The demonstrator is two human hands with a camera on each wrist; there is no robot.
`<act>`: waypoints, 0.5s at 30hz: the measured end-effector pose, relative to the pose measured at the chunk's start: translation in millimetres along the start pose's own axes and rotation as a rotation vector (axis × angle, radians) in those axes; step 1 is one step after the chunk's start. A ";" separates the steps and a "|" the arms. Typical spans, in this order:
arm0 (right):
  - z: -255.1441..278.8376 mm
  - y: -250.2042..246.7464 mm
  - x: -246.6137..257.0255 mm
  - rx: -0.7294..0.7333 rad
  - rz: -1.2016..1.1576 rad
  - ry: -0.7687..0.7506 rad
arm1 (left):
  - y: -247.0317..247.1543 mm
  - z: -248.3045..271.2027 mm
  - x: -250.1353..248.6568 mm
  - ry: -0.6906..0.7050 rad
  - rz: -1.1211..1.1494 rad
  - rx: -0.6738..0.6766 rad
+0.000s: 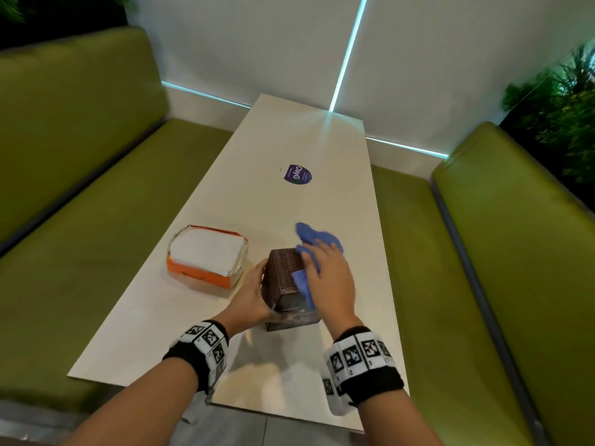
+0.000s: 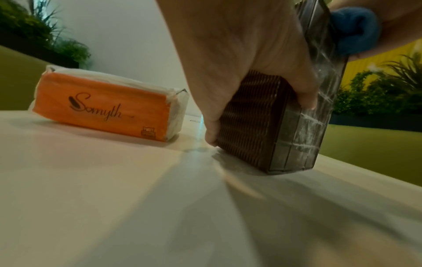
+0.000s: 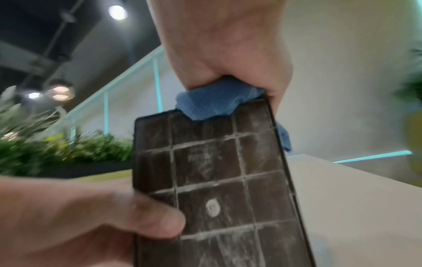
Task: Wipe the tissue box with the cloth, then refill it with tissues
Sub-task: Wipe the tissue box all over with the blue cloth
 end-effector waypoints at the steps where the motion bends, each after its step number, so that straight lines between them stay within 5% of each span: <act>1: -3.3 -5.9 -4.3 -0.023 -0.027 0.018 | -0.5 0.1 1.1 0.001 -0.018 0.002; 6: 28.8 12.4 44.9 -0.084 0.263 -0.129 | -5.9 3.1 -7.2 0.082 0.035 -0.054; 9: 48.0 37.4 60.8 0.029 0.230 -0.288 | -4.9 5.3 -21.5 0.150 0.041 -0.077; 11: 32.2 32.6 38.2 0.100 0.132 -0.177 | -4.7 4.0 -12.0 0.081 0.026 -0.069; 15: 3.4 -10.1 -4.1 -0.011 -0.051 0.033 | 0.0 -0.6 3.3 0.007 0.036 -0.013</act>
Point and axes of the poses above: each hand's wrist, its own z-axis away from the middle knuckle, its own y-axis out of the palm, x = y × z, the point moved 8 cm from there along -z, towards the middle knuckle, and after that the axes turned 12 degrees about y, right-handed, at the moved point
